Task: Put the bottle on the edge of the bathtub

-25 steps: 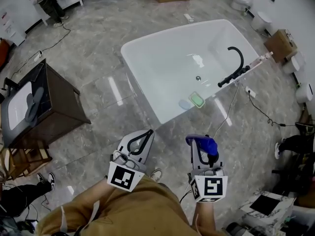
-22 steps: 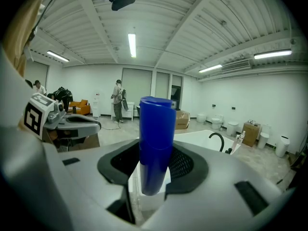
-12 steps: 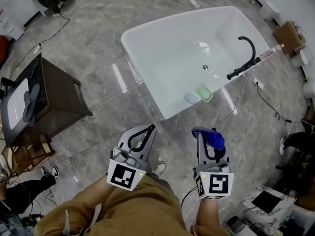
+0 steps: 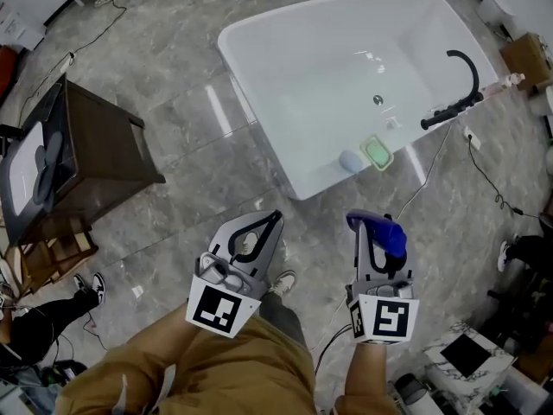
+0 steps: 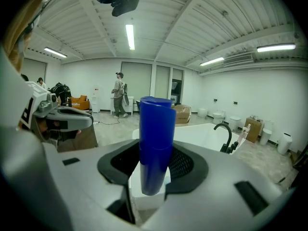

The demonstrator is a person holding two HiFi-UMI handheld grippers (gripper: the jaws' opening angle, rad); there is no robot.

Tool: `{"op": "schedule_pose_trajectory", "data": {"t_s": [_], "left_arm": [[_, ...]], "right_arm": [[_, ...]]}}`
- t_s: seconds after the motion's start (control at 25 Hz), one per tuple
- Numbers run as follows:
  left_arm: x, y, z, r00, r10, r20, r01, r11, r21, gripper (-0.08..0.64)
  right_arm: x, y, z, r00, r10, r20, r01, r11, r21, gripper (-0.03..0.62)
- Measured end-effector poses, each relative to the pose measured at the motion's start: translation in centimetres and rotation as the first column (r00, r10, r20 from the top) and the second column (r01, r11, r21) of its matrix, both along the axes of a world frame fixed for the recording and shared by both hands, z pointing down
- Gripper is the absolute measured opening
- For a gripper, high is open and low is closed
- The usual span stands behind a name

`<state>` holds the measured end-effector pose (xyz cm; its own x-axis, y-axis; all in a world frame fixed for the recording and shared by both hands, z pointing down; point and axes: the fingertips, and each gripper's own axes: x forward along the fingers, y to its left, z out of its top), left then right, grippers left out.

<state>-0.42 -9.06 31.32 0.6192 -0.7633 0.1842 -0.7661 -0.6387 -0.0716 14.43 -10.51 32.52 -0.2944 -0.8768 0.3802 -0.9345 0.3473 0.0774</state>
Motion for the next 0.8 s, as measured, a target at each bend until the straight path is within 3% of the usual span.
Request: {"op": "schedule_pose_trajectory", "data": {"t_s": [0.8], "left_arm": [[0.0,-4.5,9.2,1.0,0.012,0.006,-0.012,0.997,-0.073,0.008]], "right_arm": [[-1.5,-5.2,11.0,1.0,0.012,0.0,-0.012,0.999,-0.031,0.166]]}}
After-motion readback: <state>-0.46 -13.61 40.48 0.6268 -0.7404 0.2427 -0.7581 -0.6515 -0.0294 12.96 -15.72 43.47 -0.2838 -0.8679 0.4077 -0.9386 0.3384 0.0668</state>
